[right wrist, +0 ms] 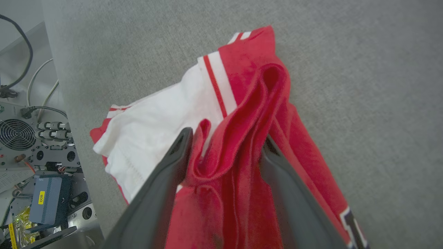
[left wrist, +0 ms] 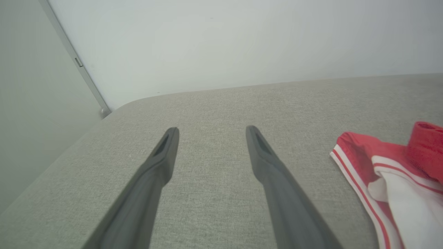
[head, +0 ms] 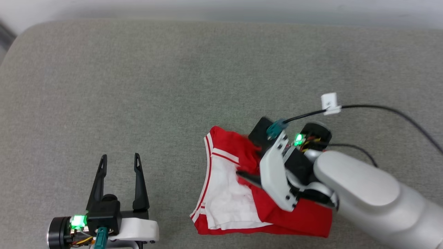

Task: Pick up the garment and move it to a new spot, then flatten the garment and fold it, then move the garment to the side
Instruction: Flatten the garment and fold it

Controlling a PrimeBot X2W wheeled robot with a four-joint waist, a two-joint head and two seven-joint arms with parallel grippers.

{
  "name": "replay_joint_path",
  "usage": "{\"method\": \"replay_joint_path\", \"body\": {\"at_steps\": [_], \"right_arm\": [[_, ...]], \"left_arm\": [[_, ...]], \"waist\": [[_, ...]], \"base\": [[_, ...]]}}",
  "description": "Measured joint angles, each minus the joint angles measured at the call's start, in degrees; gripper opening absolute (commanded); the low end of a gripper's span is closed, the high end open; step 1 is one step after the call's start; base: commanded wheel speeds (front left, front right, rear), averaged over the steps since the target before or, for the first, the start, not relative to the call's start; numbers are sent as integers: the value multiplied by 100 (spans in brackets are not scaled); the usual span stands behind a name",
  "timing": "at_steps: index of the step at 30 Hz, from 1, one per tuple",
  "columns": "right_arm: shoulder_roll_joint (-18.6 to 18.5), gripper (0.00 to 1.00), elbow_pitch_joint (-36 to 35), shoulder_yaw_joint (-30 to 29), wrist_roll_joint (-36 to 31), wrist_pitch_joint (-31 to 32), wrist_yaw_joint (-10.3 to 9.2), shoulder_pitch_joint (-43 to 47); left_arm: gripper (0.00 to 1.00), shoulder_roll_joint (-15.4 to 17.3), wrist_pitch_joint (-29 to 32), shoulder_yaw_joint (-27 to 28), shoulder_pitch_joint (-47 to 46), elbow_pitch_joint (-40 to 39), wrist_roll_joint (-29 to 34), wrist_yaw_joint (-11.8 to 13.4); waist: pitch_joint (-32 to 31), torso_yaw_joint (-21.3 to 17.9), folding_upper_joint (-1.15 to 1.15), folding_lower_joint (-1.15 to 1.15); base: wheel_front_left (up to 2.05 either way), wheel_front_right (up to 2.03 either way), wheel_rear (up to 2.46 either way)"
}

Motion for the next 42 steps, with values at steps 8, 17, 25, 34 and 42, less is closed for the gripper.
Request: {"method": "replay_joint_path", "body": {"at_steps": [8, 17, 25, 34, 42], "right_arm": [[-642, 100, -319, -1192, -746, -1985, -1, -180], [-385, 100, -14, -3940, -2628, -4113, -1, 1221], [581, 100, -1141, -5870, -3654, -4276, -1, 2943], [1390, 100, -1741, -6604, -3951, -4277, -1, 4466], [1675, 100, -1934, -6820, -3964, -4278, -1, 5282]], "left_arm": [[100, 34, 0, 40, 175, -42, 27, 29], [100, 69, -1, 115, 322, -104, -9, 27], [100, 58, -8, 152, 461, -140, -22, -5], [100, 19, -8, 136, 599, -96, -70, -136], [100, -27, -8, 81, 761, -96, -69, -220]], "waist": [[-334, -285, 0, 0], [-621, -598, 0, -1], [-777, -735, 0, -1], [-950, -676, 0, -1], [-1084, -554, 0, -1]], "base": [[0, 0, 0], [0, 0, 0], [0, 0, 0], [0, 0, 0], [0, 0, 0]]}}
